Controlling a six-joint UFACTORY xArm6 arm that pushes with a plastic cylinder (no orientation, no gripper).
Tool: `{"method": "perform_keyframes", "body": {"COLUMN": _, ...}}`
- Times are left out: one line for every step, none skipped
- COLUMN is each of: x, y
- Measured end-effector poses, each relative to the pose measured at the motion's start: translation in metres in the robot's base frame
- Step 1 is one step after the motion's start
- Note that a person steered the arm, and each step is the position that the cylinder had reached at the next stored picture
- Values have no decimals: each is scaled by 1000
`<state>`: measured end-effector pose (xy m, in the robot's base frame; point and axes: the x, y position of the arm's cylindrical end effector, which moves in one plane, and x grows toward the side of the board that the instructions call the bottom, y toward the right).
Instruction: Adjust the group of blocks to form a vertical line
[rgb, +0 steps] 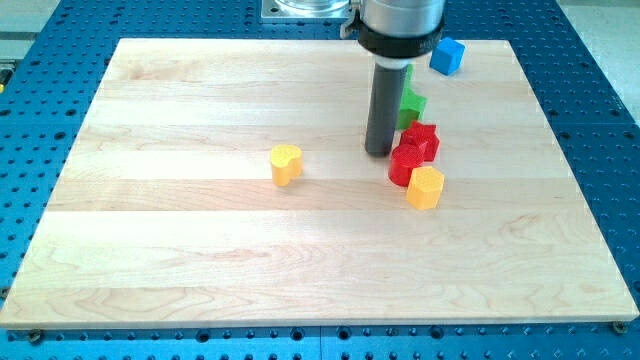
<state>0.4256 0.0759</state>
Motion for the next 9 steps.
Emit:
{"method": "perform_keyframes", "body": {"x": 7, "y": 10}}
{"method": "perform_keyframes", "body": {"x": 15, "y": 19}}
{"method": "perform_keyframes", "body": {"x": 32, "y": 20}}
{"method": "perform_keyframes", "body": {"x": 49, "y": 9}}
{"method": "perform_keyframes", "body": {"x": 127, "y": 16}}
{"method": "perform_keyframes", "body": {"x": 180, "y": 71}}
{"method": "perform_keyframes", "body": {"x": 145, "y": 78}}
{"method": "perform_keyframes", "body": {"x": 125, "y": 78}}
{"method": "perform_keyframes", "body": {"x": 112, "y": 78}}
